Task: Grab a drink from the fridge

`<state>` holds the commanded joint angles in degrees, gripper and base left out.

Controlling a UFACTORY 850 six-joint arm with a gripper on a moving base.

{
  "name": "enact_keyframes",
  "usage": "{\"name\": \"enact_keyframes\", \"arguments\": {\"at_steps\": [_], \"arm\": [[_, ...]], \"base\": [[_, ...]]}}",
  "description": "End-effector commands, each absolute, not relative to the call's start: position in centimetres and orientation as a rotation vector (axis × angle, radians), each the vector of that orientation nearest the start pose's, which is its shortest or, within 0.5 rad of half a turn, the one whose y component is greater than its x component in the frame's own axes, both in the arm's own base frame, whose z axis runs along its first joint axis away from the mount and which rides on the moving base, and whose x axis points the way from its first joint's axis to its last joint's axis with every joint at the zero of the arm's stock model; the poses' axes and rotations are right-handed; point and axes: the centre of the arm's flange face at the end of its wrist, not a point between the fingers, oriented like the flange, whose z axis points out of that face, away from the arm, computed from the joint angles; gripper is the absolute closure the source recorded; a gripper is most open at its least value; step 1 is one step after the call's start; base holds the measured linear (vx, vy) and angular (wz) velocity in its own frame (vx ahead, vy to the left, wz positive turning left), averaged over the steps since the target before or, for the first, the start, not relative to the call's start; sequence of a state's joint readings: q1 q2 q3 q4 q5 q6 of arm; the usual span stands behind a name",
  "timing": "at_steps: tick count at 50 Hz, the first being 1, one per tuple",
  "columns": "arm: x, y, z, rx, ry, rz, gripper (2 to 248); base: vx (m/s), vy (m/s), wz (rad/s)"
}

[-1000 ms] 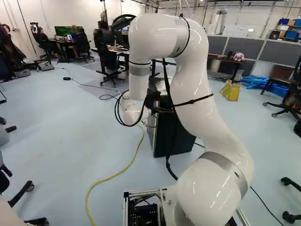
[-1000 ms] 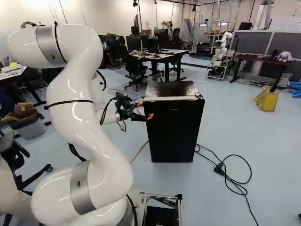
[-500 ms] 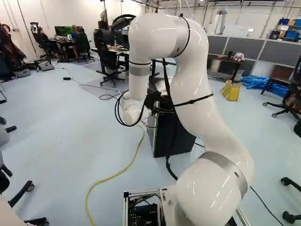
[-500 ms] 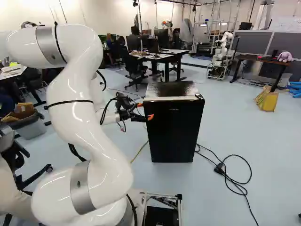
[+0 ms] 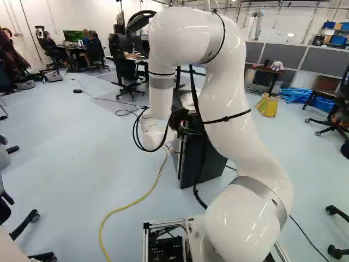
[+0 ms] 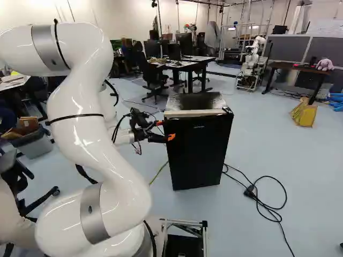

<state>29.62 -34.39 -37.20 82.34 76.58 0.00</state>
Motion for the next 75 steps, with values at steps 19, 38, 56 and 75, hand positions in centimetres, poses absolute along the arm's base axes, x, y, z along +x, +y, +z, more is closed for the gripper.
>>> {"name": "enact_keyframes", "arguments": {"at_steps": [19, 38, 56, 75], "arm": [[34.3, 12.2, 24.8, 1.918, -0.893, 1.5, 3], [33.1, 11.9, 24.8, 1.899, -0.901, 1.476, 3], [32.8, 11.6, 25.1, 1.844, -0.925, 1.47, 3], [32.2, 10.5, 25.5, 1.742, -0.958, 1.452, 3]], "base": [[0.0, 0.0, 0.0], [0.0, 0.0, 0.0], [0.0, 0.0, 0.0], [0.0, 0.0, 0.0]]}}
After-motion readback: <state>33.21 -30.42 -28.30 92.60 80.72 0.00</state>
